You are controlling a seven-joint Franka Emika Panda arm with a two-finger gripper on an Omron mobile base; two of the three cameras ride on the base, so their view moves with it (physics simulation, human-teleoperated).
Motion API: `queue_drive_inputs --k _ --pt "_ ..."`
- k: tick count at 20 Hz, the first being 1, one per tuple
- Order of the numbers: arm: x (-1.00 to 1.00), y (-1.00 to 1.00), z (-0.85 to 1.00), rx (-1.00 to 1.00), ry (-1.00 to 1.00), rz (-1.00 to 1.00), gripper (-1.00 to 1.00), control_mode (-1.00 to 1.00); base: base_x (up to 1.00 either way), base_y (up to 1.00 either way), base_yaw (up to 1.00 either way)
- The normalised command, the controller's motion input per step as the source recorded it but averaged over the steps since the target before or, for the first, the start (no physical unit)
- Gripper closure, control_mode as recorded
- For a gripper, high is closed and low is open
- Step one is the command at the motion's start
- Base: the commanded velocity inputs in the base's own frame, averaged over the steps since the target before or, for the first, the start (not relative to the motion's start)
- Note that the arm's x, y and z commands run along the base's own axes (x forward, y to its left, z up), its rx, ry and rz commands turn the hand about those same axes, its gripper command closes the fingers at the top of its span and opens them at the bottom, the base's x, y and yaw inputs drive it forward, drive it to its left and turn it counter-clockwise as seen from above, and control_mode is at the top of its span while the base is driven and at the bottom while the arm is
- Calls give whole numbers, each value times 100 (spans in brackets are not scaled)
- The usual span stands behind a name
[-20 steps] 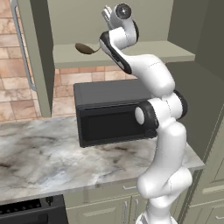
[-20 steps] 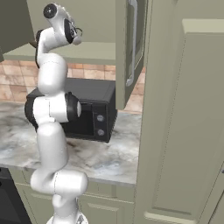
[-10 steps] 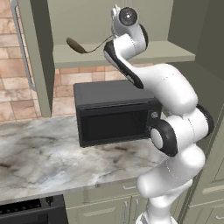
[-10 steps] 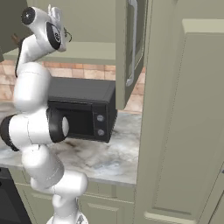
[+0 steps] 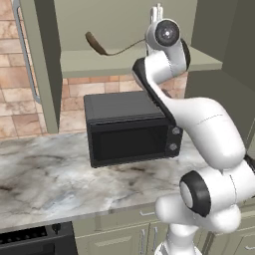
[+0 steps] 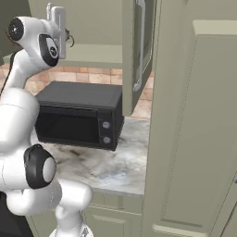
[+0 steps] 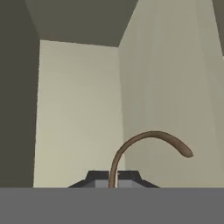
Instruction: Open the cabinet and move the ladle to the pot. Then close the cabinet.
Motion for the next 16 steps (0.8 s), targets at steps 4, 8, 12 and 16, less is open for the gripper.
queue_drive_inputs --k 4,8,12,16 --pt "-95 -48 57 17 20 -2 100 -100 0 0 0" --pt "-94 -8 22 3 33 1 100 -100 0 0 0" --pt "-100 0 -27 -3 26 8 100 -100 0 0 0" --pt "-93 0 -32 -11 0 13 100 -100 0 0 0"
